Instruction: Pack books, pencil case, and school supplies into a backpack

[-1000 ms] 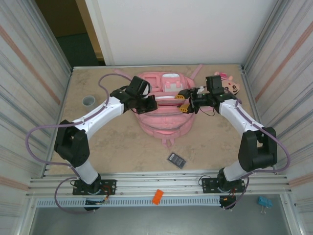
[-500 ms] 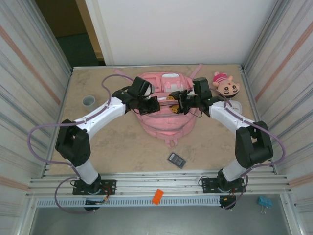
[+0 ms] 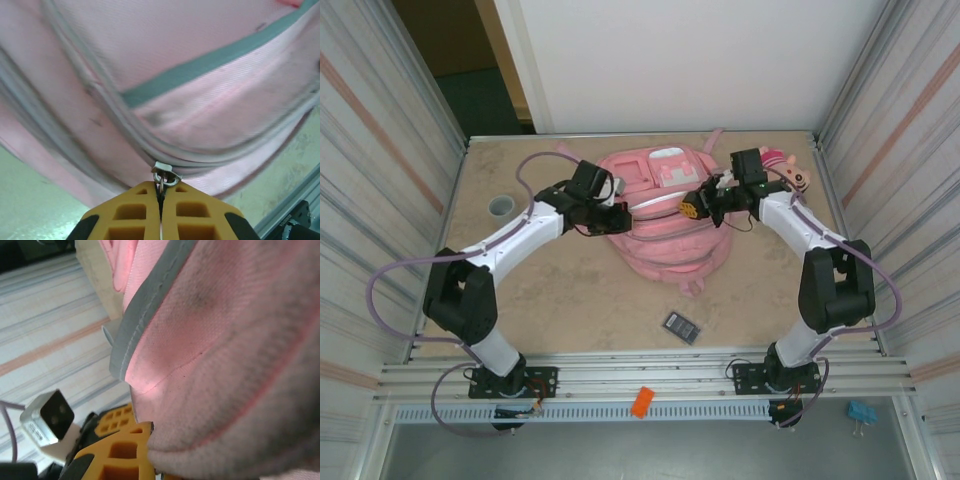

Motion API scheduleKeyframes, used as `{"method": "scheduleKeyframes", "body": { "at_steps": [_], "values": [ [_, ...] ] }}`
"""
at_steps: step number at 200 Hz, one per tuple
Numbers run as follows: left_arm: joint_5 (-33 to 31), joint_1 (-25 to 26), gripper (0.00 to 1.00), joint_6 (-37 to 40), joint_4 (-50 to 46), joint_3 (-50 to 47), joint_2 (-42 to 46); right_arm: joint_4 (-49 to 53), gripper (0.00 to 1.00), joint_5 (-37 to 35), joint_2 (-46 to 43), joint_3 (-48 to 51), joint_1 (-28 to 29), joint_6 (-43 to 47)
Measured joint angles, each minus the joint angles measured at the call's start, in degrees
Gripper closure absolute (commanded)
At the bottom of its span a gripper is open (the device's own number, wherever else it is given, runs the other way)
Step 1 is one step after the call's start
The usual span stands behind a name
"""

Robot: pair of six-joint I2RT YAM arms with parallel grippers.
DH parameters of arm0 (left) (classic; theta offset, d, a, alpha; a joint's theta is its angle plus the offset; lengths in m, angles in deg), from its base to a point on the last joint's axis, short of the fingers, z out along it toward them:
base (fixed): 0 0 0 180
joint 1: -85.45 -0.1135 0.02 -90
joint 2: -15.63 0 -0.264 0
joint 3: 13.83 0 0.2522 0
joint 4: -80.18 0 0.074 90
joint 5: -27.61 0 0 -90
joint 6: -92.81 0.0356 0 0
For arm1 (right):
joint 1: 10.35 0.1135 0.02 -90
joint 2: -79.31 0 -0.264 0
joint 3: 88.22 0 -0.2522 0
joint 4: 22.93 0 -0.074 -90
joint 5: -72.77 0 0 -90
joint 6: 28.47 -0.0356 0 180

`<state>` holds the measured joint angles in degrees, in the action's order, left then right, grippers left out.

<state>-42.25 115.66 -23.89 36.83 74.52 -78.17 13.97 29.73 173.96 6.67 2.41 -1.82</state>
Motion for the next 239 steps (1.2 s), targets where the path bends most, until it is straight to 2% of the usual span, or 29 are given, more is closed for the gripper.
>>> {"method": "scheduleKeyframes", "body": {
  "at_steps": [52,100,137,162,177,197,212,239],
  "values": [
    [1.31,-1.92,1.00,9.68,2.08,-0.11,-0.50,10.43,1.00,7.61,5.88,-10.05,-2.21,14.23],
    [0.85,-4.37,1.00,17.07,4.11,0.52,-3.74,16.17,1.00,9.86,9.16,-15.10,-2.60,20.04],
    [0.87,-5.66,0.94,21.64,6.05,1.40,-5.68,17.49,1.00,10.01,9.38,-15.89,-2.21,21.68],
    [0.66,-6.47,0.81,23.93,6.80,3.15,-7.93,17.42,1.00,8.92,9.64,-16.09,-1.70,21.86],
    [-0.26,-7.06,0.64,24.98,6.97,3.96,-8.76,16.63,1.00,7.82,9.64,-16.09,-1.33,20.55],
    [-1.29,-8.26,0.51,25.33,7.21,3.96,-8.48,12.22,1.00,6.47,9.35,-15.08,-0.39,16.17],
    [-1.20,-9.14,0.44,25.27,7.63,3.93,-7.54,6.88,1.00,5.35,8.70,-12.52,0.81,11.80],
    [-0.07,-9.53,0.38,25.03,9.73,1.77,-2.36,0.20,1.00,2.47,8.72,-10.71,3.39,6.01]
  ]
}}
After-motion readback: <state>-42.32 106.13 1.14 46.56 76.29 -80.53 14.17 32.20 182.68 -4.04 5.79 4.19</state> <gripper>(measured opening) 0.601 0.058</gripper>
